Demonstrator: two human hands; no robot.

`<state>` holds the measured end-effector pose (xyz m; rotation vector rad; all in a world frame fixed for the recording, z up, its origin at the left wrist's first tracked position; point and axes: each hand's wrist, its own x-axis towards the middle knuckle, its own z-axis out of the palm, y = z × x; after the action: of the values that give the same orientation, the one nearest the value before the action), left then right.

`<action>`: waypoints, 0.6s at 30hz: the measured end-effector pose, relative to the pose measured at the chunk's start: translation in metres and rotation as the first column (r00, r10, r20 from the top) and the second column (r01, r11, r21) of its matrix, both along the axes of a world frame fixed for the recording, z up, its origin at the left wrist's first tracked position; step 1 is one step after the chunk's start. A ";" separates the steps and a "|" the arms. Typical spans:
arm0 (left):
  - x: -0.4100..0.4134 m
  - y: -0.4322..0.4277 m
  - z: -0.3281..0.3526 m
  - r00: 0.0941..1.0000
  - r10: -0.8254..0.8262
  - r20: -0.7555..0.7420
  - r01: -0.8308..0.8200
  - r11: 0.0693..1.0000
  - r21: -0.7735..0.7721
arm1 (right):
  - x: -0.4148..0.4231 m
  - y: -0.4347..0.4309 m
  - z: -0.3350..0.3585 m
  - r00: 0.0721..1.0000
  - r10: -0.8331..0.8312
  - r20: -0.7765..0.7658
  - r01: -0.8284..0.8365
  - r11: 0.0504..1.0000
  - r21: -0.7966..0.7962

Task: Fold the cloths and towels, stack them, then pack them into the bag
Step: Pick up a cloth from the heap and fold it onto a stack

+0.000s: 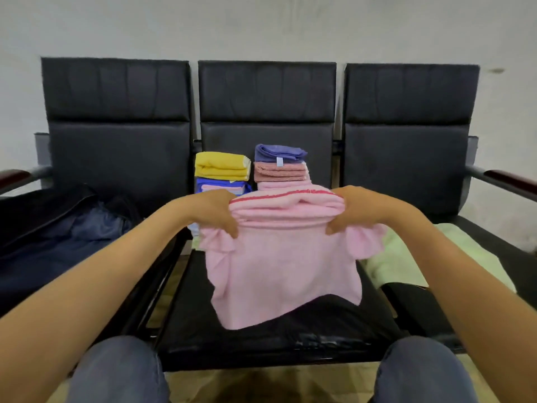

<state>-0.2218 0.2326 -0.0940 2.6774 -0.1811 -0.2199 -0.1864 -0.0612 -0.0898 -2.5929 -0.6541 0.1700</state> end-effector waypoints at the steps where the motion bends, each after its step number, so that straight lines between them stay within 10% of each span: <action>1: 0.001 -0.001 0.003 1.000 0.011 0.013 -0.012 0.999 0.045 | 0.002 -0.001 0.000 1.000 -0.026 0.005 0.026 0.998 -0.049; 12: 0.018 0.000 -0.040 0.872 0.069 0.485 -0.167 0.973 0.162 | 0.023 0.014 -0.036 0.872 -0.188 0.452 0.280 0.949 -0.146; 18: 0.009 0.003 -0.099 0.999 0.005 0.036 -0.010 0.991 0.130 | 0.019 0.009 -0.081 0.990 -0.074 0.118 0.119 0.887 -0.447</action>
<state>-0.2128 0.2359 -0.1927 2.8126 -0.1733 -0.1878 -0.1675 -0.0519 -0.1711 -3.0959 -0.5688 0.1821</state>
